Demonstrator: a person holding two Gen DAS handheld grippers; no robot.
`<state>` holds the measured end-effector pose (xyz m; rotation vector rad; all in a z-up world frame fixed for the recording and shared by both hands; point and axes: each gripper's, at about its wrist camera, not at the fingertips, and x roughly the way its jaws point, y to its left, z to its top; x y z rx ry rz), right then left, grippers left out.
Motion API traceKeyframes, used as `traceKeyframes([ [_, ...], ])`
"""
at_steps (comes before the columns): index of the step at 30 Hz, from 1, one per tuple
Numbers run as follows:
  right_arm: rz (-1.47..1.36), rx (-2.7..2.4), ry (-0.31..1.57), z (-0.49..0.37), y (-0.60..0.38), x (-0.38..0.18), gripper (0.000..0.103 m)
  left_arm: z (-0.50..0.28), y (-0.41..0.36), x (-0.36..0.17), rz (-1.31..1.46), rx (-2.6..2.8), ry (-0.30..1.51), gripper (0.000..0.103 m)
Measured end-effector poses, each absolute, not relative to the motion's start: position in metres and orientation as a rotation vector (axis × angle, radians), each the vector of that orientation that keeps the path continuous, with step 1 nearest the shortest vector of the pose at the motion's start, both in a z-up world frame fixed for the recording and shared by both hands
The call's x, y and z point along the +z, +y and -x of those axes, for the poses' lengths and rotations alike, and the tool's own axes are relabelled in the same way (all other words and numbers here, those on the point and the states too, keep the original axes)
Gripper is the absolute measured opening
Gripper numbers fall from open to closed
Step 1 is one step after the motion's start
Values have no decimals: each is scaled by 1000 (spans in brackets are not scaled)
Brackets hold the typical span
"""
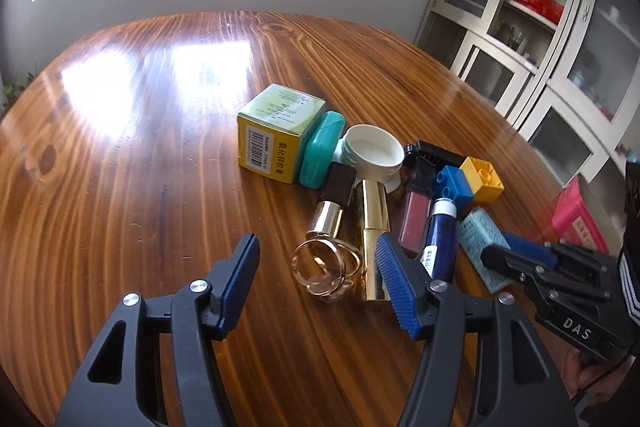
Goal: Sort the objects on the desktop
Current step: 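Grasp the gold ring with the left tool while the right tool grasps the blue-grey patterned case, then carry the ring and case into the pink tin and release both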
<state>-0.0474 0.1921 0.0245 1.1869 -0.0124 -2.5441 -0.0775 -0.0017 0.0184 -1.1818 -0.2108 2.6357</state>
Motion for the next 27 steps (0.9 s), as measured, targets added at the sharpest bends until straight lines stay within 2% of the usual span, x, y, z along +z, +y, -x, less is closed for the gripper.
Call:
traceKeyframes([
  [1,-1187,-2545,-29,46,195,25,26,78,-2,18,1181,2621,-232,61],
  [3,-1183,-2554,-45,42,199,26,26,78,-2,18,1164,2591,-268,38],
  [19,-1033,-2644,-181,-4,244,58,26,50,12,45,1081,2729,-198,38],
  [27,-955,-2683,-243,-31,270,73,26,32,49,66,1007,2702,-131,38],
])
